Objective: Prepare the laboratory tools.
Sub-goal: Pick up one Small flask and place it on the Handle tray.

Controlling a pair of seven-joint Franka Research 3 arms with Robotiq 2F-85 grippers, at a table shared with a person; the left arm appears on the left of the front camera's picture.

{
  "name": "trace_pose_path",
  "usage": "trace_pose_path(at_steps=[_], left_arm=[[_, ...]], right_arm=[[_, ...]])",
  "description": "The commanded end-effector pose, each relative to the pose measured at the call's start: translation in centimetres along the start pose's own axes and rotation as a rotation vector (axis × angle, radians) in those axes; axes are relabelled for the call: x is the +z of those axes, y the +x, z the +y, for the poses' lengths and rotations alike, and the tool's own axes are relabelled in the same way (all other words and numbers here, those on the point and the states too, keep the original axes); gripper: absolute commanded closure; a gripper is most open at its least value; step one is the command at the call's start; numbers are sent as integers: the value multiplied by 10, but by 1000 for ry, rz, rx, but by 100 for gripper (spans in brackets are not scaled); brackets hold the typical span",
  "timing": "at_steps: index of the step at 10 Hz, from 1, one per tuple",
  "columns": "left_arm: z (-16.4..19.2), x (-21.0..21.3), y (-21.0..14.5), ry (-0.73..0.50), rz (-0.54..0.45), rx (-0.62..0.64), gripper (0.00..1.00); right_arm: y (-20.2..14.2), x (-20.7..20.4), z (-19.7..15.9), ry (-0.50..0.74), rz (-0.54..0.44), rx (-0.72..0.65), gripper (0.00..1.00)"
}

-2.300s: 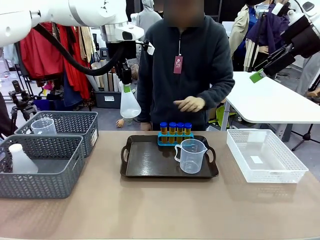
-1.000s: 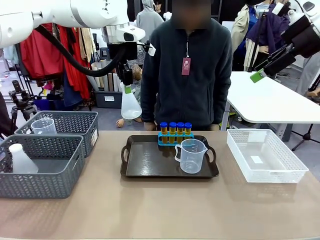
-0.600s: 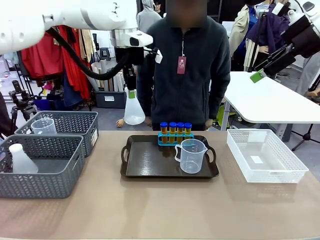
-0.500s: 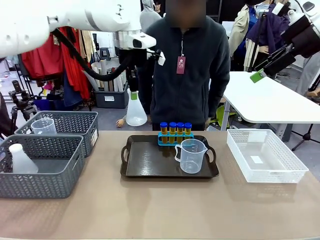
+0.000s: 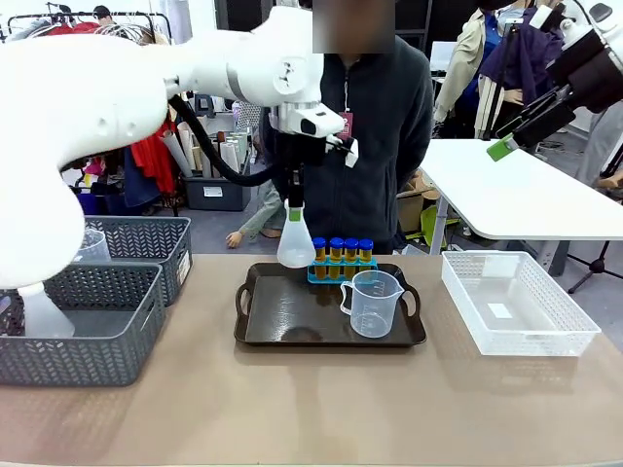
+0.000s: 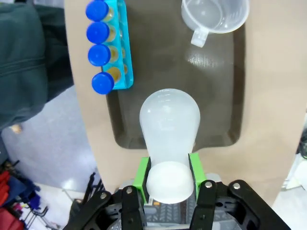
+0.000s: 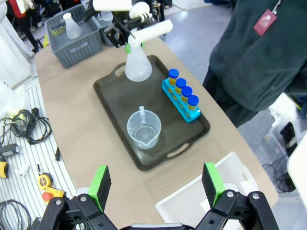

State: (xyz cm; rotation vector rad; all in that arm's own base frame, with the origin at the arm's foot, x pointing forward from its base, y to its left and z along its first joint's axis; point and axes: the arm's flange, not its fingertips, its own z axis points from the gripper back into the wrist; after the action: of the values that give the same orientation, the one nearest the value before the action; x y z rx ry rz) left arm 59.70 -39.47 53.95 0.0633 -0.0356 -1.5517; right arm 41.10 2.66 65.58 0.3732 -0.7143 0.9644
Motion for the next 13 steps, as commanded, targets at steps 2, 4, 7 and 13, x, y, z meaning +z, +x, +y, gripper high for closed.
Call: trace_pose_path(at_steps=[2, 4, 7, 13], left_arm=[[7, -15, 12, 4, 3, -45, 100], [1, -36, 11, -13, 11, -53, 100], [-3, -67, 10, -32, 20, -73, 100], [-5, -99, 2, -78, 15, -66, 100]], right_arm=[[1, 0, -1, 14, -23, 2, 0], [1, 0, -1, 14, -23, 2, 0], [1, 0, -1, 14, -23, 2, 0], [1, 0, -1, 14, -23, 2, 0]])
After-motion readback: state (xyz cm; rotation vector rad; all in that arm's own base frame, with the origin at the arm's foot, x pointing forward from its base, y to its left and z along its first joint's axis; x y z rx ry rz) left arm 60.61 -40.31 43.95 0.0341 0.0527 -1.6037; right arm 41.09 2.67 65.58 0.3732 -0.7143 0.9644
